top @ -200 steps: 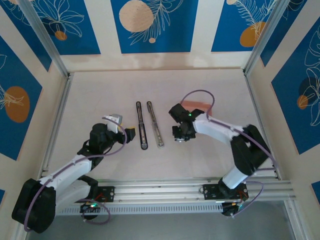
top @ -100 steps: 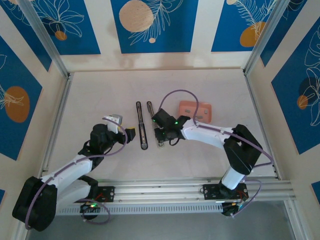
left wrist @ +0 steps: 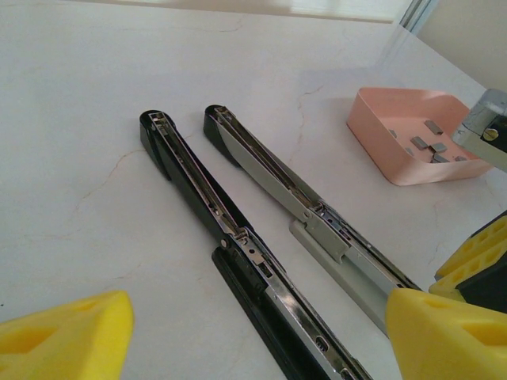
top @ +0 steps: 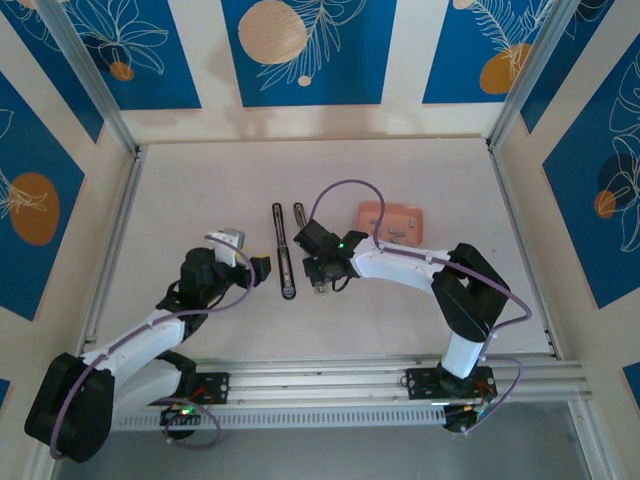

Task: Load the staples into the stapler

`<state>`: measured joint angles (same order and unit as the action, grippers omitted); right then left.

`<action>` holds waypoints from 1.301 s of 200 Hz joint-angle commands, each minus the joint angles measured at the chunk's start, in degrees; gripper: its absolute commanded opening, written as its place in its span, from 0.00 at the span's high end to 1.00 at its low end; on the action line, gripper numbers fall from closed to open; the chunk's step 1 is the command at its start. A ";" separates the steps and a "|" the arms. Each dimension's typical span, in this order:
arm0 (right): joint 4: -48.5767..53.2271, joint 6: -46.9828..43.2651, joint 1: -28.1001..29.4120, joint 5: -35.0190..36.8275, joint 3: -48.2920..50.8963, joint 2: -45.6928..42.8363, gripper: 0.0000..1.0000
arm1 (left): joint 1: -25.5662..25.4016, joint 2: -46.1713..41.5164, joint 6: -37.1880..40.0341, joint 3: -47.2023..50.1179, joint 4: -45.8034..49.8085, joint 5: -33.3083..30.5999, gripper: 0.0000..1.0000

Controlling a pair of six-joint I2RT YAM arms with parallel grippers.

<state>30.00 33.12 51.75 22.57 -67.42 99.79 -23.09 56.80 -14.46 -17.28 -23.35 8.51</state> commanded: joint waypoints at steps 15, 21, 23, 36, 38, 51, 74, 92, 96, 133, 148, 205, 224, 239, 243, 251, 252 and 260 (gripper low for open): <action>1.76 0.53 -0.11 1.08 -1.03 1.36 0.82 | 0.68 -0.25 1.20 0.40 -0.88 -0.54 0.17; 1.89 0.46 -0.10 1.01 -1.04 1.51 0.82 | 0.64 -0.28 1.27 0.40 -0.84 -0.52 0.17; 1.92 0.45 -0.14 0.93 -0.96 1.54 0.82 | 0.67 -0.28 1.27 0.40 -0.82 -0.56 0.17; 1.95 0.54 -0.05 0.95 -0.75 1.72 0.82 | 0.68 -0.37 1.35 0.40 -0.64 -0.53 0.17; 1.98 0.54 -0.06 1.02 -0.75 1.70 0.82 | 0.68 -0.35 1.40 0.40 -0.64 -0.54 0.17; 2.04 0.62 0.01 1.01 -0.47 1.79 0.82 | 0.66 -0.45 1.49 0.40 -0.42 -0.65 0.17; 2.21 0.52 0.10 0.67 0.09 1.68 0.82 | 0.68 -0.72 1.56 0.40 -0.20 -0.63 0.17; 2.54 0.36 0.37 0.55 0.51 1.48 0.82 | 0.68 -1.02 1.78 0.40 0.06 -0.69 0.17; 2.69 0.36 0.42 0.64 0.54 1.40 0.82 | 0.68 -1.03 1.76 0.40 0.11 -0.76 0.17; 4.00 0.62 0.97 1.06 1.45 0.88 0.82 | 0.67 -1.46 1.95 0.40 0.50 -0.87 0.17; 4.36 1.03 1.22 1.12 1.90 0.65 0.82 | 0.68 -1.52 1.90 0.40 0.68 -0.92 0.17; 4.89 2.13 1.65 1.26 3.51 -0.91 0.82 | 0.68 -1.73 1.79 0.40 0.77 -0.79 0.17; 4.89 2.12 1.78 1.31 3.52 -0.79 0.82 | 0.68 -1.77 1.80 0.36 0.76 -0.82 0.17; 4.89 2.12 1.73 1.14 3.52 -0.76 0.82 | 0.68 -1.81 1.72 0.31 0.85 -0.78 0.17; 4.89 2.08 1.70 1.12 3.48 -0.79 0.82 | 0.67 -1.78 1.67 0.31 0.85 -0.79 0.17; 4.89 2.04 1.87 1.01 3.43 -0.86 0.81 | 0.68 -1.78 1.63 0.32 0.85 -0.79 0.17; 4.89 2.03 1.82 1.04 3.43 -0.84 0.81 | 0.68 -1.78 1.67 0.32 0.90 -0.78 0.17; 4.98 1.97 1.82 1.06 3.46 -0.97 0.81 | 0.67 -1.79 1.67 0.32 0.93 -0.83 0.17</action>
<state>31.55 34.22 52.93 23.83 -65.43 99.92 -23.09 55.92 -13.34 -17.28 -22.70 8.47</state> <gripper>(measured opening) 0.185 0.832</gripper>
